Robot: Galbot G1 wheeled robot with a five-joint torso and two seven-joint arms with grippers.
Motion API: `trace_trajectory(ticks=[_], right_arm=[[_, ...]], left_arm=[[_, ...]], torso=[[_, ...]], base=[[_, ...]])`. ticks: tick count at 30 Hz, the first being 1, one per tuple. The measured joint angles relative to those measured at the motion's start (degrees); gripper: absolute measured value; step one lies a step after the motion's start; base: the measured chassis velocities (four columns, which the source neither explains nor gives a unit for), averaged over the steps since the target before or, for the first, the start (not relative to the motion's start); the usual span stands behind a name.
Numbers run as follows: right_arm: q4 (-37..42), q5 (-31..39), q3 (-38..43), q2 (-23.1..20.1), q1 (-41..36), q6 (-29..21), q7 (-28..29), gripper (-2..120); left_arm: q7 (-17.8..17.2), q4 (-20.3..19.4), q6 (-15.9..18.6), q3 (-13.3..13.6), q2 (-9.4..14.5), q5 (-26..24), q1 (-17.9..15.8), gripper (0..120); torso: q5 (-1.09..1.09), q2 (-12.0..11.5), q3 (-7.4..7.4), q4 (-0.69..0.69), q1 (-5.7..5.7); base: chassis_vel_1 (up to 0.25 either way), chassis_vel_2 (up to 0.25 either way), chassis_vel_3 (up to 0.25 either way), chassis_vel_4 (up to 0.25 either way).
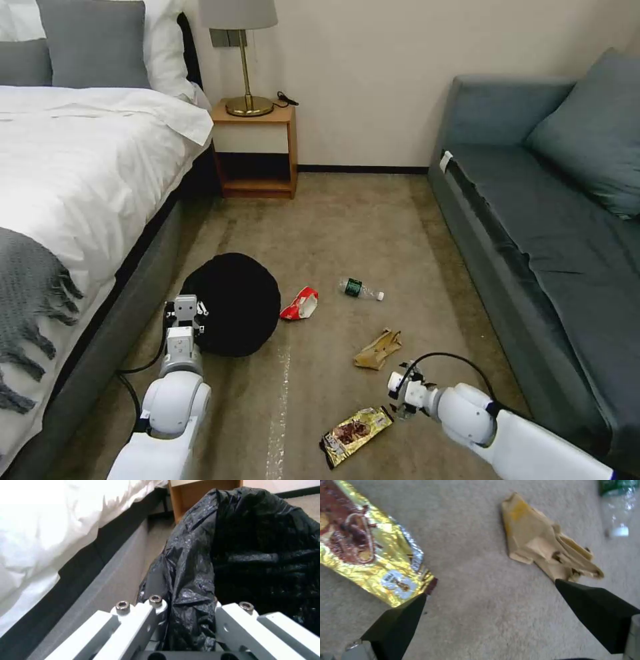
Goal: Pick up the trash bin, then pick up the garbage on the floor and place it into the trash bin.
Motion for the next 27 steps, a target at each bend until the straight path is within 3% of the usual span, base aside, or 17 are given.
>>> trace_trajectory(ticks=[5, 15, 27], right_arm=[[1.0, -1.6, -1.5, -0.5, 0.2, 0.8, -1.2, 100], [2.3, -4.3, -7.3, -2.4, 5.7, 7.2, -7.5, 100], [-5.4, -12.3, -17.2, -1.0, 13.9, 16.4, -12.3, 100]], left_arm=[[0.1, 0.3, -0.2, 0.0, 0.0, 0.1, -0.1, 5], [0.5, 0.6, -0.6, 0.8, 0.1, 0.9, -0.1, 5], [0.6, -0.3, -0.8, 0.8, 0.2, 1.7, 0.7, 5]], torso=[[0.0, 0.0, 0.0, 0.0, 0.0], [0.0, 0.0, 0.0, 0.0, 0.0], [-0.01, 0.0, 0.0, 0.0, 0.0]], base=[[0.0, 0.0, 0.0, 0.0], [0.0, 0.0, 0.0, 0.0], [0.0, 0.0, 0.0, 0.0]])
